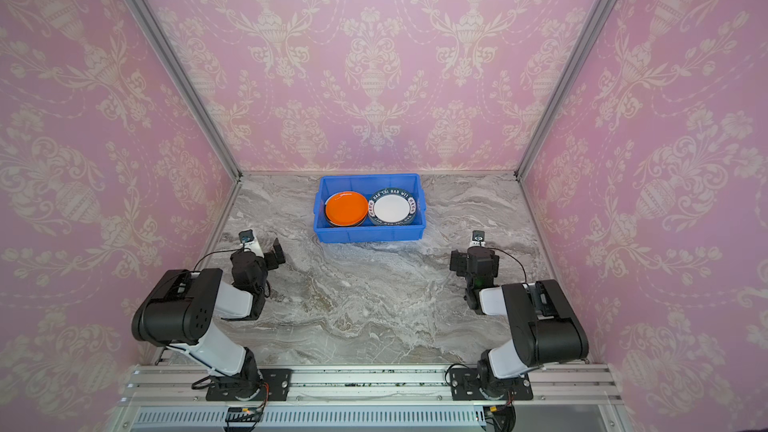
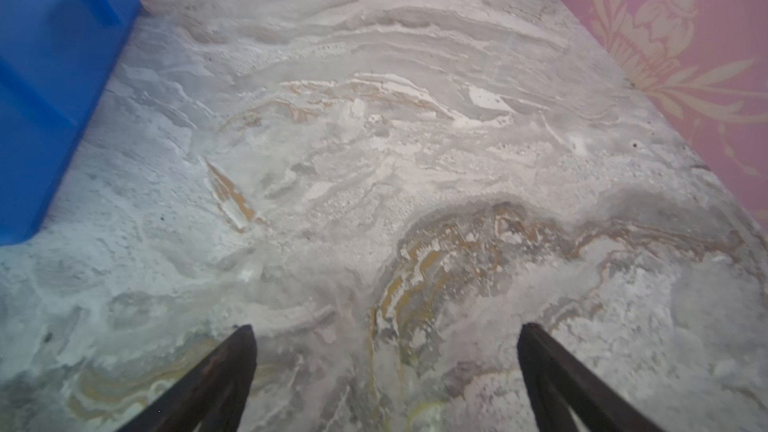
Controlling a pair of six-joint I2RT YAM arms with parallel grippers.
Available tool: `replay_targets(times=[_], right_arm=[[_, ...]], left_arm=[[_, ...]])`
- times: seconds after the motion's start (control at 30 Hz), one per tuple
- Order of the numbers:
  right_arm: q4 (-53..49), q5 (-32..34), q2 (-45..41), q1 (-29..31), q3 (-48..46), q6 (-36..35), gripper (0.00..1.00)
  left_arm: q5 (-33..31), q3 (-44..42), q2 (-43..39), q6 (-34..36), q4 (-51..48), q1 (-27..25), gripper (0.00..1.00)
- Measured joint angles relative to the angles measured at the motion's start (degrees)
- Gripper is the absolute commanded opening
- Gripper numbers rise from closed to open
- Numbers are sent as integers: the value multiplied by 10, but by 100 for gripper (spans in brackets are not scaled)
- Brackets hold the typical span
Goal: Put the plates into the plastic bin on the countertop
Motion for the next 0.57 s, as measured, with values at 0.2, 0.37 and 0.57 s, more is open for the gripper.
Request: replay_targets(times=[0.2, 0.37, 0.57], right_arm=[[68, -28, 3, -4, 4, -5, 100], [79, -39, 3, -4, 4, -9, 100], [78, -59, 4, -12, 6, -11, 100]], left_arm=[[17, 31, 0, 4, -33, 0, 99], [19, 31, 0, 5, -44, 0, 99], [19, 31, 0, 6, -49, 0, 99]])
